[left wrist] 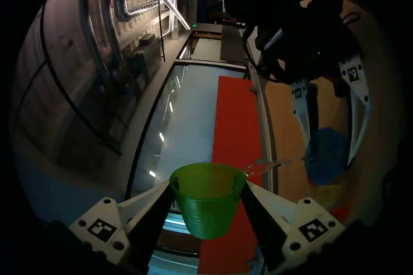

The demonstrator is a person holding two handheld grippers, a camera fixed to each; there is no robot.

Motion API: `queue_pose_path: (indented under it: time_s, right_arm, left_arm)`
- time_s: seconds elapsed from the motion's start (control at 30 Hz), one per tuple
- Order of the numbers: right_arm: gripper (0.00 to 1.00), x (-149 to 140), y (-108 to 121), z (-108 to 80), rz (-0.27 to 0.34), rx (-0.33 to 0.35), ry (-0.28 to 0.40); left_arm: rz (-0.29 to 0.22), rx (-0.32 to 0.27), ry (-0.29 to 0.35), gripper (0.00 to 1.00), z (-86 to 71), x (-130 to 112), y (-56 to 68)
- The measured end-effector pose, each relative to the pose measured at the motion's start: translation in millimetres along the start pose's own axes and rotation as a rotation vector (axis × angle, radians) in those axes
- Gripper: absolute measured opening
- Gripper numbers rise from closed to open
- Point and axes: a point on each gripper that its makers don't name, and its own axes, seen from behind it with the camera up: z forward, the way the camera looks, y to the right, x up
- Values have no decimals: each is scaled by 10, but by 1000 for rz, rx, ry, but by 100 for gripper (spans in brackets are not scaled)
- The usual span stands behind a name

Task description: Pour water

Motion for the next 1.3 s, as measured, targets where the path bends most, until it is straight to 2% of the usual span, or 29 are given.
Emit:
queue_pose_path:
  time_s: [0.4,1.1,1.3]
  right_arm:
    - [88,11,32,-15,-3,-5,4]
    - [88,28,44,2,0,-10,12]
    - [88,33,45,10,1,-10,13]
  left_arm:
    - [70,8,1,86,27,47,-69]
    - [230,32,8,86,0,161,-35]
    - [243,42,13,86,-8,195,-1]
